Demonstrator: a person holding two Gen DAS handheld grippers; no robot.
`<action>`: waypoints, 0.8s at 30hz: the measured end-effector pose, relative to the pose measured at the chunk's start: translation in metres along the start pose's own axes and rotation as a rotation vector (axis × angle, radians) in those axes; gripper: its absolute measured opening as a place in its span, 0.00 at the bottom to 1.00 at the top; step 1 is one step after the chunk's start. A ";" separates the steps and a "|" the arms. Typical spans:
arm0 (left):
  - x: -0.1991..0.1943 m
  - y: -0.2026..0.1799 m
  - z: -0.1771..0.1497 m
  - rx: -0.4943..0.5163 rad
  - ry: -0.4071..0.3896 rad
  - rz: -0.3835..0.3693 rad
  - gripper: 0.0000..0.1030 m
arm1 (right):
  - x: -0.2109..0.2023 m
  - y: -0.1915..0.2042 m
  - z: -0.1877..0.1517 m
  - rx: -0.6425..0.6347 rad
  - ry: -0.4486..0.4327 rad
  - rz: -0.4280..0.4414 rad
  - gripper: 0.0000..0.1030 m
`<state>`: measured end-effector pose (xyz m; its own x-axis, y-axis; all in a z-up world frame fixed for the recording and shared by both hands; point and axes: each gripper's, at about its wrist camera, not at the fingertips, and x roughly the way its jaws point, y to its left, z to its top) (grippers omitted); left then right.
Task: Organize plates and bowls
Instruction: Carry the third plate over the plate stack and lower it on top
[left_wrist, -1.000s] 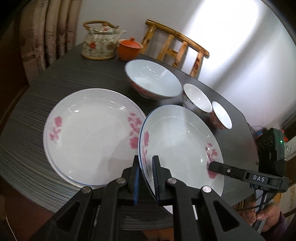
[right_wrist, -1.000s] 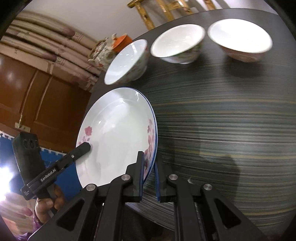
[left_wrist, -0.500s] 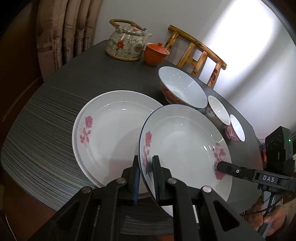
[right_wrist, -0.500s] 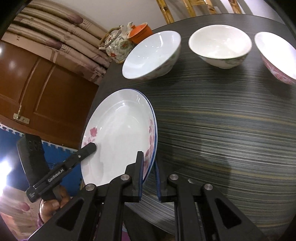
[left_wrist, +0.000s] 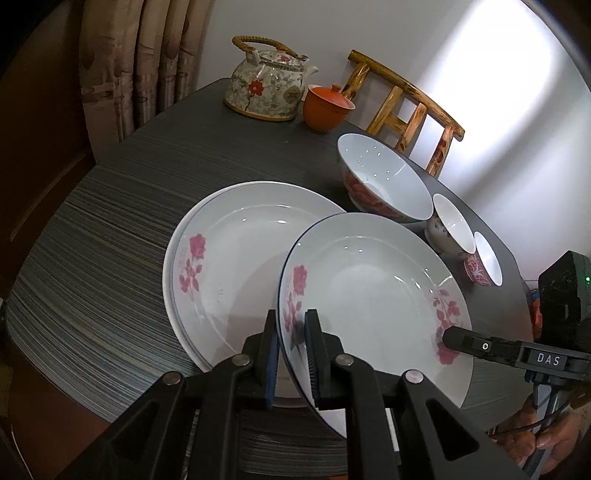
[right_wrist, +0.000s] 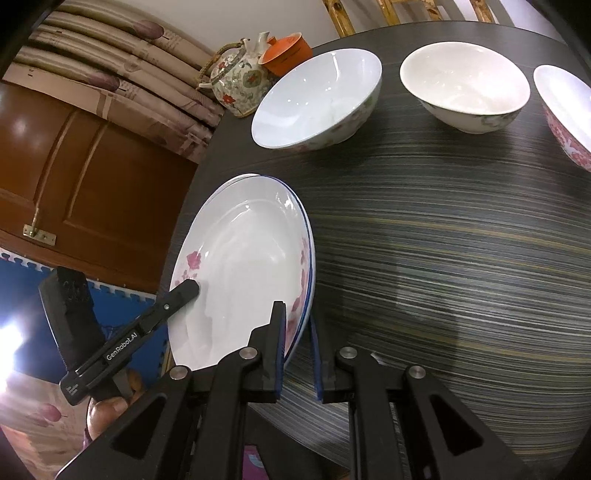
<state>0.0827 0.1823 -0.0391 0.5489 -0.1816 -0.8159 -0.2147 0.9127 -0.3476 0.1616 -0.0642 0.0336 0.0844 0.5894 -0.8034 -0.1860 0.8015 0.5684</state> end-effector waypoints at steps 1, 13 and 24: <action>0.001 0.001 0.000 -0.002 0.001 0.002 0.13 | 0.001 0.001 0.000 0.003 0.001 -0.001 0.13; 0.005 0.003 0.002 0.002 -0.002 0.040 0.13 | 0.002 0.003 0.003 0.015 0.011 0.004 0.14; 0.003 0.001 0.005 0.052 -0.031 0.111 0.14 | 0.005 0.010 0.004 0.010 0.013 0.006 0.14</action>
<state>0.0884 0.1847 -0.0393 0.5492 -0.0672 -0.8330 -0.2343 0.9444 -0.2306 0.1637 -0.0532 0.0362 0.0706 0.5925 -0.8025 -0.1771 0.7992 0.5745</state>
